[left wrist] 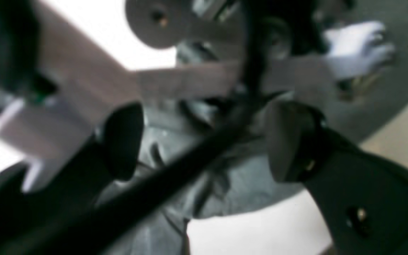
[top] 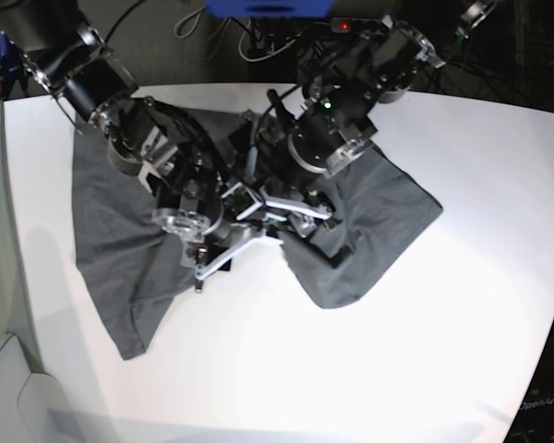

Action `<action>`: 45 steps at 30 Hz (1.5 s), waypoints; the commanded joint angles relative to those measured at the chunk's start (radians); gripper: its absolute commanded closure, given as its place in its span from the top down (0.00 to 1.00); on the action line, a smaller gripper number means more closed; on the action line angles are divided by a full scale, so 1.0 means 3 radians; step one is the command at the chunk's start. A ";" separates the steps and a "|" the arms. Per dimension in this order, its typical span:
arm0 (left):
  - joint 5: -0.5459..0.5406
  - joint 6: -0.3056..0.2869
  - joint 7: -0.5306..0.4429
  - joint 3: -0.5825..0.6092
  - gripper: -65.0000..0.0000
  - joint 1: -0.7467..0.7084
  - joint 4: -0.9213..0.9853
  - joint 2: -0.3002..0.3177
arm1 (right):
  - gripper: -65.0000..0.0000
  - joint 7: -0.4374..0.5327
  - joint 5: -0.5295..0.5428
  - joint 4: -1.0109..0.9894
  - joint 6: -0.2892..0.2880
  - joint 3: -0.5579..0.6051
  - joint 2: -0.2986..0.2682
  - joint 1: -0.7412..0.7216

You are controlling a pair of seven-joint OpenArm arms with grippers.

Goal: Layout the t-shirt on the table in an organized manner, then fold the t-shirt properly

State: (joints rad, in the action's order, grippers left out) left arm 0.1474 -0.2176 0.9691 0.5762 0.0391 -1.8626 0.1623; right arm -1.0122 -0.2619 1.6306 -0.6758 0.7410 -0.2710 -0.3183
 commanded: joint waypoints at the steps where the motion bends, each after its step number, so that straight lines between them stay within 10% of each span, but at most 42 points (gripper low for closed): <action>1: 0.0079 0.0155 -0.0169 -0.0164 0.80 0.0092 -0.0162 -0.0017 | 0.47 -0.0117 -0.0122 0.0014 -0.0074 -0.0013 -0.0061 -0.0026; 11: 0.0058 0.0114 -0.0169 -0.1105 0.80 -0.0286 -0.0192 0.0039 | 0.47 -0.0142 -0.0122 0.0239 -0.0074 0.0008 -0.0056 -0.0005; 45: 0.0084 0.0130 -0.0175 -0.0931 0.80 -0.0348 -0.0182 0.0137 | 0.47 -0.0147 -0.0122 0.0255 -0.0074 0.0013 0.0154 0.0051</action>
State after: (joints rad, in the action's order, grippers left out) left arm 0.1257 -0.2905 0.8970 0.3302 -0.0956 -1.9064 0.1829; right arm -1.0348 -0.3073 1.6894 -0.6693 0.7536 -0.2008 -0.2989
